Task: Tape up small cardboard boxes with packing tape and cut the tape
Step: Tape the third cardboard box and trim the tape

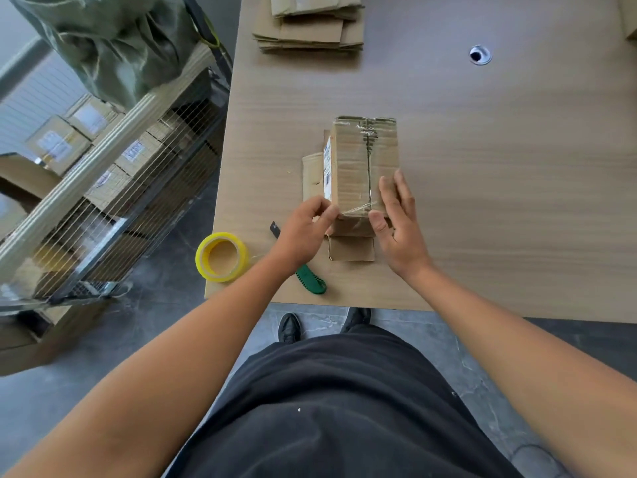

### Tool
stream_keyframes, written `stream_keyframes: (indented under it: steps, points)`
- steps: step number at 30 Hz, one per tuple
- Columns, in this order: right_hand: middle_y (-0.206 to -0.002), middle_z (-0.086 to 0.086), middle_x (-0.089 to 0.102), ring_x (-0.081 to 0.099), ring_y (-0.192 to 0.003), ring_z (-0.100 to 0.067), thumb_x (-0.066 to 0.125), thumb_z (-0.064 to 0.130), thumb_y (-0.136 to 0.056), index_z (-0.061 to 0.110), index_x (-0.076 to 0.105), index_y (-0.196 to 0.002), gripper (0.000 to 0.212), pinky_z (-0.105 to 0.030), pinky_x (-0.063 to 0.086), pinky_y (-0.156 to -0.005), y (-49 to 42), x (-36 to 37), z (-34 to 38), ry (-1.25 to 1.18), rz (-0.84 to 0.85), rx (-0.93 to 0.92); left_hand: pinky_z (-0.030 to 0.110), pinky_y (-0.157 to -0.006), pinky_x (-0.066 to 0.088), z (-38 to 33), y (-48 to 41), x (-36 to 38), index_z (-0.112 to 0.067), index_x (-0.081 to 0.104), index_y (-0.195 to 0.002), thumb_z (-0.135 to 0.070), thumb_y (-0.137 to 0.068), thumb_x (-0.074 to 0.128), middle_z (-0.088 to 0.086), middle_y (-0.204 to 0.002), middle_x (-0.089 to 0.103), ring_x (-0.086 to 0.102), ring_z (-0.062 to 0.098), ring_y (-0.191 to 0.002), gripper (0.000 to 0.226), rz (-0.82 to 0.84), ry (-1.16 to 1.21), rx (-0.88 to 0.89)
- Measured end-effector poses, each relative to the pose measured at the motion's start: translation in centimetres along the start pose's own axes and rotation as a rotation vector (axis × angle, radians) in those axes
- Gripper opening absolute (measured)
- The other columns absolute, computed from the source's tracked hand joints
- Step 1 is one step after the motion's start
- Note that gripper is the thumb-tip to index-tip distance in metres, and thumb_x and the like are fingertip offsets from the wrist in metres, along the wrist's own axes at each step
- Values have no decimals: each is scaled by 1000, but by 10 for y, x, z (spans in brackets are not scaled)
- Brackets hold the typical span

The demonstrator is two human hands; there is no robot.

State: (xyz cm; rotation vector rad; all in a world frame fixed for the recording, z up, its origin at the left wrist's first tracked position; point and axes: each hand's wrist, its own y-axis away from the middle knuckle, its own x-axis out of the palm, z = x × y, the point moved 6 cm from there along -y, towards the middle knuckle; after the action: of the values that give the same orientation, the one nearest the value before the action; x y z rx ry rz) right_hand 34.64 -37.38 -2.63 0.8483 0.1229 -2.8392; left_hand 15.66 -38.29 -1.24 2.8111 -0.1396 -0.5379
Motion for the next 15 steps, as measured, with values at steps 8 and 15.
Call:
stream_keyframes:
  steps: [8,15]
  points:
    - [-163,2,12,11,-151,-3,53,39,-100,22,38,-155,59,-16,14,-120,-8,4,3,-131,29,19,15,-83,43,-9,18,-5,-27,55,-119,-41,-96,64,-12,-110,54,54,-1,-101,28,-269,-264,166]
    - [-162,4,6,5,-152,-5,43,35,-102,23,22,-160,63,-27,13,-123,-11,7,-4,-189,92,19,31,-96,52,-30,3,4,-28,45,-136,-35,-81,83,-10,-129,49,55,12,-115,67,-225,-154,46]
